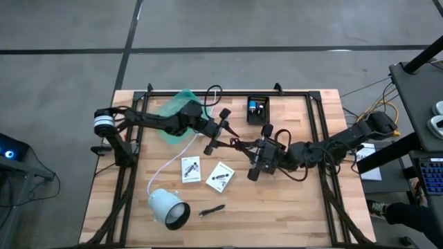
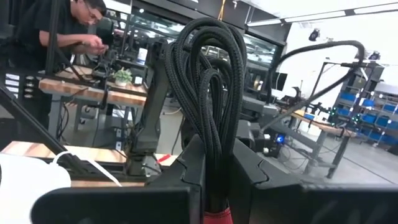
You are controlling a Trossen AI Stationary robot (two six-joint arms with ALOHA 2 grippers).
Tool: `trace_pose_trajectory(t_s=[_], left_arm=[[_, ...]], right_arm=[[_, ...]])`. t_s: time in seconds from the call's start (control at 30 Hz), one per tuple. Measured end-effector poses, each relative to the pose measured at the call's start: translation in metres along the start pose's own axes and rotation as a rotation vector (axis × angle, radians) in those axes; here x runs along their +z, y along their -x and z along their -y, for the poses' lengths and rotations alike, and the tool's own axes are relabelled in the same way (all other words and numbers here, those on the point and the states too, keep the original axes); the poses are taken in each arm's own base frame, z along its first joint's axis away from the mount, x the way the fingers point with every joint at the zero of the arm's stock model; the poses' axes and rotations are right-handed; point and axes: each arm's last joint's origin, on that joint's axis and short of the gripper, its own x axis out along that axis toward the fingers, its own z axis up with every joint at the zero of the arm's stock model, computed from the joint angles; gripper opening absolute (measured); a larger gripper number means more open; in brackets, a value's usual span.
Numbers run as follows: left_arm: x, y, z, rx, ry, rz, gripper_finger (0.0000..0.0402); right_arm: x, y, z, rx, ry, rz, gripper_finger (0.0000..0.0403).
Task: Pick and place items into bin
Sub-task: Put the right black charger cable into the green bin
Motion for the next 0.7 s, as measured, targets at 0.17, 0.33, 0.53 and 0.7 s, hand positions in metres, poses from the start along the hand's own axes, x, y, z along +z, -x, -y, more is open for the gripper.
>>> trace_pose_trajectory(t_s=[0.17,0.33,0.53,0.7], left_arm=[[-0.001,-0.013,-0.002,-0.020,0.018,0.016,0.0173],[0.004,-0.025,-0.001,-0.040,0.008,0.038,0.0174],[0.011,-0.033,0.002,-0.050,-0.002,0.058,0.0174],[0.013,-0.035,0.005,-0.056,-0.006,0.064,0.0174]], right_arm=[[-0.002,0.000,0.000,0.001,0.010,-0.011,0.0022],[-0.003,-0.001,0.002,-0.004,0.019,-0.014,0.0023],[-0.004,-0.002,0.003,-0.011,0.011,-0.016,0.0024],[-0.004,-0.002,0.003,-0.010,0.013,-0.016,0.0023]])
